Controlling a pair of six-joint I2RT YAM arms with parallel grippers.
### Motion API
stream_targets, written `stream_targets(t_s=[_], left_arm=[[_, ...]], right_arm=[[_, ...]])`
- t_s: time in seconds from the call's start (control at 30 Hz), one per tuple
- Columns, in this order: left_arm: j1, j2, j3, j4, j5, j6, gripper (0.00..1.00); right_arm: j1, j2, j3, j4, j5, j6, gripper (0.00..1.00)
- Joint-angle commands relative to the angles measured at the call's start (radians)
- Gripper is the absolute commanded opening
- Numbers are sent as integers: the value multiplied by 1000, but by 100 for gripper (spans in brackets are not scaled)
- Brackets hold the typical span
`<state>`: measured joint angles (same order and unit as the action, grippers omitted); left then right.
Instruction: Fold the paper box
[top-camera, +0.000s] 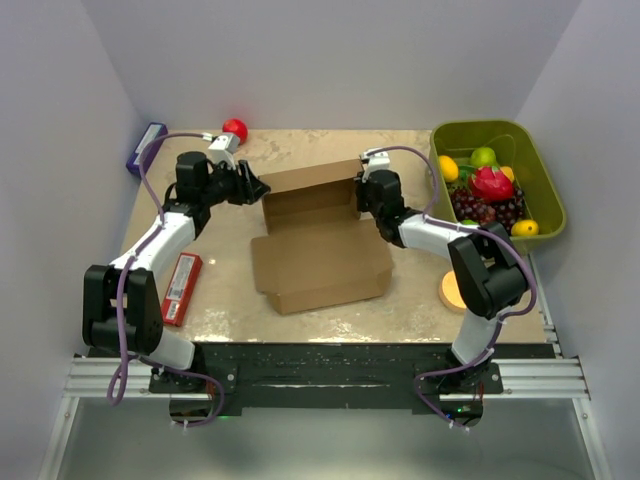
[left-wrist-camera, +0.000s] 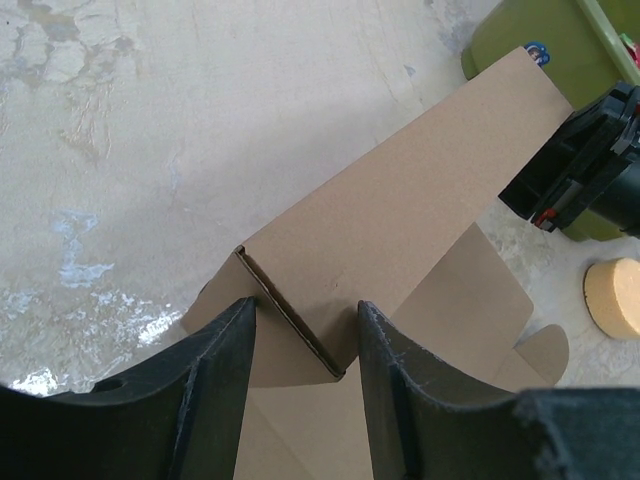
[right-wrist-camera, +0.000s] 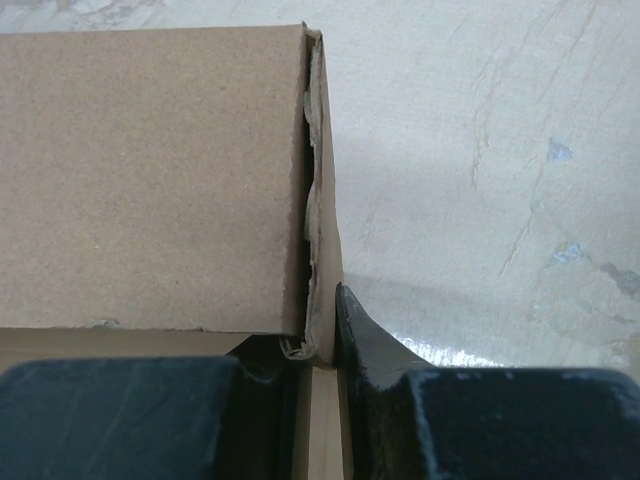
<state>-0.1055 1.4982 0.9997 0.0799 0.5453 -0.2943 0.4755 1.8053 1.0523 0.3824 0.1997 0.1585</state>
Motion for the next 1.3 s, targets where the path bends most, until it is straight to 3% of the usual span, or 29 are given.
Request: stream_targets(t_s=[0.0,0.37,0.4,0.47,0.5,0.6,0.87,1.27], left_arm=[[3,13,-24,-25,-10,3,49],[3,17,-38,11,24,-20,49],[3,14,-36,12,25,-17,53],[3,-10,-36,23,30,-5,65],[6,-22,-36,24,22,10,76],[9,-76,-45,24,-28,55,86],[7,-159,-87,43,-194,202,89],[-135,-141,-96,-31,-395,290,89]], right_arm=[[0,3,26,10,167,30,0],[37,60,89,-108,377,75,0],[35,65,92,-112,376,76,0],[35,62,89,-120,333,72,0],[35,55,84,-119,317,72,0],[35,34,61,-123,250,56,0],[35,-23,43,-158,15,7,0],[32,3,195,-371,-77,49,0]])
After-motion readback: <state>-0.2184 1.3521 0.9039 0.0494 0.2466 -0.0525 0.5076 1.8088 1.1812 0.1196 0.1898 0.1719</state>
